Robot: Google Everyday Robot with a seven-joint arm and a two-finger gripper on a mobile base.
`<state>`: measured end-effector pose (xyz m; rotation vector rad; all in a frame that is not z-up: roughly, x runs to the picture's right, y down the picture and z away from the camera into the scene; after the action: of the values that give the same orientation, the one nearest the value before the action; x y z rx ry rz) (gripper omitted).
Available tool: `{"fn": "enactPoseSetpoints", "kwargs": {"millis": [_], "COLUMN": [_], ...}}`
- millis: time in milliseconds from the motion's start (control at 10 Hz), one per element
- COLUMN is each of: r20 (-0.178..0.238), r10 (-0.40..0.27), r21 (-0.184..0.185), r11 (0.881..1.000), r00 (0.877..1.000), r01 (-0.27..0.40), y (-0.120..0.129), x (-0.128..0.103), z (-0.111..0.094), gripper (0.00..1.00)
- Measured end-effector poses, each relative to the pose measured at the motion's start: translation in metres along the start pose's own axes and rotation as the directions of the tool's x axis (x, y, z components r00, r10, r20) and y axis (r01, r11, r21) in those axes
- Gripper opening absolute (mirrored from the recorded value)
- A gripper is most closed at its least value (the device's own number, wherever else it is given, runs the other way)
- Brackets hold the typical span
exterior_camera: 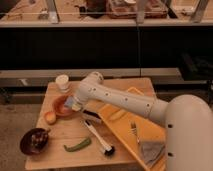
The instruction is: Wipe red bowl with sponge
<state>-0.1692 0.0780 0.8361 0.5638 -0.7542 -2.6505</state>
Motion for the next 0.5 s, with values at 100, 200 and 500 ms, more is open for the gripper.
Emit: {"fn": "enactPoseSetpoints", "kwargs": {"millis": [100, 200, 500], "r20": [0.005, 0.009, 0.020], "r10": [0.005, 0.008, 0.014], "r21": [-0.005, -0.011, -0.016], "r11": [1.000, 1.000, 1.000], "r00": [1.000, 1.000, 1.000], "r01": [-0.005, -0.008, -0.014], "y": [0.005, 0.010, 0.042], "x": [-0.001, 0.002, 0.025], "z": [0.001, 0.004, 0.025], "gripper": [0.00, 0.00, 0.00]}}
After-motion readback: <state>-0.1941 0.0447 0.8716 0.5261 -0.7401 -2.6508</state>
